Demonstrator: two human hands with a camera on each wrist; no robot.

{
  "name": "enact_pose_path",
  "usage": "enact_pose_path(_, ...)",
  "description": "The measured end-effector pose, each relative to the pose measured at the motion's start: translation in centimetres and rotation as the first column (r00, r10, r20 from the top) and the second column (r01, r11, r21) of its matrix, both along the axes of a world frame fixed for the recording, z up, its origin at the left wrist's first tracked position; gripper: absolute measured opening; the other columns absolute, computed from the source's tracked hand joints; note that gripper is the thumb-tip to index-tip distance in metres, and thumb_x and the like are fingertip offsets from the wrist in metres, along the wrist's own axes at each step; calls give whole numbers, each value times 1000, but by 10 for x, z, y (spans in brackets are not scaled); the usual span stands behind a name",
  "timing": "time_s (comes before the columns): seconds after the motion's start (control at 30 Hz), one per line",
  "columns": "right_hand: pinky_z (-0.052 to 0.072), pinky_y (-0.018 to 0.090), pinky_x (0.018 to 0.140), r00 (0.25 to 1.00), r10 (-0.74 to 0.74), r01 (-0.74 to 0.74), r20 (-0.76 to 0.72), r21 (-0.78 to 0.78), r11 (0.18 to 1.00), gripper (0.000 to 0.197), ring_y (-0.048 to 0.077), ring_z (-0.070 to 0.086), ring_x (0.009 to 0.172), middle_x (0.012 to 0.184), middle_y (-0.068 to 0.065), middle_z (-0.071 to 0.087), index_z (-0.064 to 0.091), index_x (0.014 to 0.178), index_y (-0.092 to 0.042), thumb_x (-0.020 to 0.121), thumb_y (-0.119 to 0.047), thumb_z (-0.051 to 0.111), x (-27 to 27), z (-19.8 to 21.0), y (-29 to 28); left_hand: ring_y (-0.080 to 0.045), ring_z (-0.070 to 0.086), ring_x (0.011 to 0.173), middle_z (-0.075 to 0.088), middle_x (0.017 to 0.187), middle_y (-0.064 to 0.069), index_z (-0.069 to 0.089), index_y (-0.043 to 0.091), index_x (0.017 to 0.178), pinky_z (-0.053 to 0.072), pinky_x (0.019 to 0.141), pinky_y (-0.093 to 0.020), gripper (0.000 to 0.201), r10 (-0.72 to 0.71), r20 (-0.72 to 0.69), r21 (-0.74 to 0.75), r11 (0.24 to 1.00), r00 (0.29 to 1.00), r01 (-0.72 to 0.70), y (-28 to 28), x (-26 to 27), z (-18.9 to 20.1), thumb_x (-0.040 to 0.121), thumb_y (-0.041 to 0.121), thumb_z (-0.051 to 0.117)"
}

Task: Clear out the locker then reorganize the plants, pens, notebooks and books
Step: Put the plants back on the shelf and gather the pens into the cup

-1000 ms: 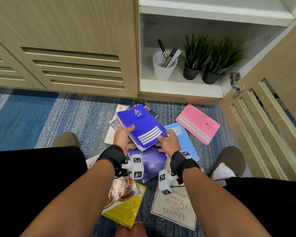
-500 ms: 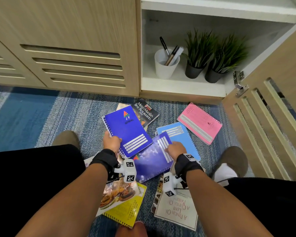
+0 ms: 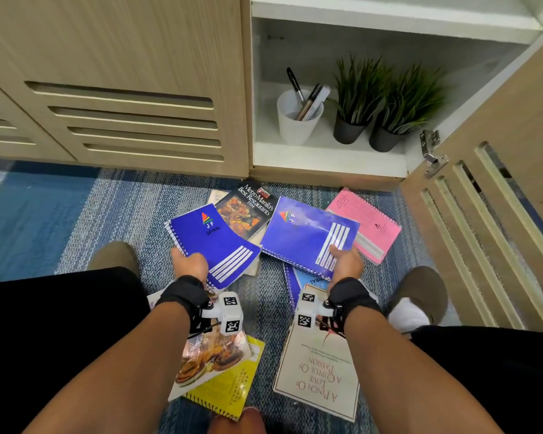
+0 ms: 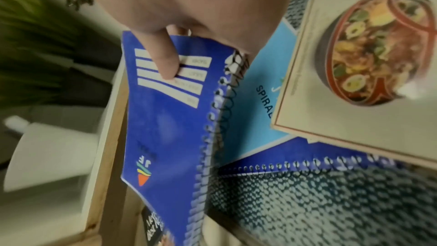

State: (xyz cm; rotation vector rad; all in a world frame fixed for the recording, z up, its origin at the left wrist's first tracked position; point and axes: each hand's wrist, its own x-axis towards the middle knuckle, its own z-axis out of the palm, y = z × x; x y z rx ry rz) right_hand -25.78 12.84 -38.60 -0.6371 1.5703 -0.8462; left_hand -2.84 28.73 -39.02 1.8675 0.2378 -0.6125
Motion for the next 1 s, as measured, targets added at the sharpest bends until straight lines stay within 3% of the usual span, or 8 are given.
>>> enact_pose_path(0.2, 49, 41, 69, 958, -234, 203, 164, 188, 961, 30, 26, 55, 71, 86, 8, 61, 59, 76, -12, 48, -19, 69, -5, 2, -8, -38, 66, 95, 66, 106, -14, 51, 16, 97, 54, 89, -56, 30, -103, -81, -21, 995, 991, 101, 2, 6, -30, 75, -2, 43)
enact_pose_path(0.4, 58, 42, 81, 874, 127, -276, 469, 264, 924, 21, 33, 68, 91, 111, 16, 69, 63, 104, -13, 83, -10, 60, 23, 29, 17, -26, 58, 70, 61, 93, -18, 51, 10, 96, 50, 64, -33, 25, -185, -212, -167, 974, 959, 151, -19, -27, 9, 89, -11, 39)
enact_pose_path(0.47, 57, 44, 83, 811, 468, -571, 350, 307, 761, 18, 36, 67, 100, 110, 19, 68, 59, 110, -8, 94, -16, 59, 31, 38, 33, -32, 66, 81, 67, 105, -20, 58, 5, 109, 56, 76, -40, 23, -205, -308, -247, 960, 929, 130, -24, -33, 9, 101, 15, 40)
enact_pose_path(0.57, 54, 41, 82, 565, 780, -803, 268, 397, 445, 37, 37, 62, 117, 125, 21, 65, 54, 120, -2, 101, -34, 52, 38, 39, 53, -33, 71, 102, 71, 118, -14, 63, 12, 125, 54, 94, -54, 55, -303, -399, -286, 938, 865, 197, -20, -33, -3, 91, 54, 54)
enact_pose_path(0.7, 52, 25, 55, 314, 949, -853, 37, 449, 265, 52, 22, 71, 65, 96, 16, 76, 67, 88, -7, 90, -59, 58, 41, 29, 62, -31, 74, 90, 72, 111, -12, 54, 6, 121, 60, 79, -54, 81, -308, -293, -75, 951, 905, 300, -9, -26, -12, 51, 25, 92)
enact_pose_path(0.8, 54, 32, 68, 256, 881, -834, -399, 370, 410, 64, 32, 69, 76, 79, 15, 70, 66, 69, -9, 88, -68, 49, 38, 22, 45, -32, 70, 92, 70, 107, -11, 51, 6, 111, 57, 85, -54, 63, -294, -252, 12, 952, 922, 307, -6, -22, -25, 59, 5, 86)
enact_pose_path(0.93, 43, 44, 103, 353, 620, -680, -700, 264, 684, 40, 34, 51, 123, 128, 12, 59, 62, 116, -18, 90, -47, 51, 15, 8, 10, -38, 67, 98, 67, 114, -18, 50, 7, 110, 54, 89, -58, 41, -307, -244, 37, 945, 920, 325, -4, -19, -28, 73, -3, 66)
enact_pose_path(1.0, 34, 50, 111, 317, 605, -600, -731, 340, 724, 55, 34, 34, 137, 148, 14, 38, 45, 139, -17, 87, -32, 54, -7, 1, -1, -40, 66, 100, 65, 114, -21, 48, 6, 112, 53, 89, -60, 39, -302, -263, 20, 948, 916, 318, -3, -21, -23, 76, -6, 60)
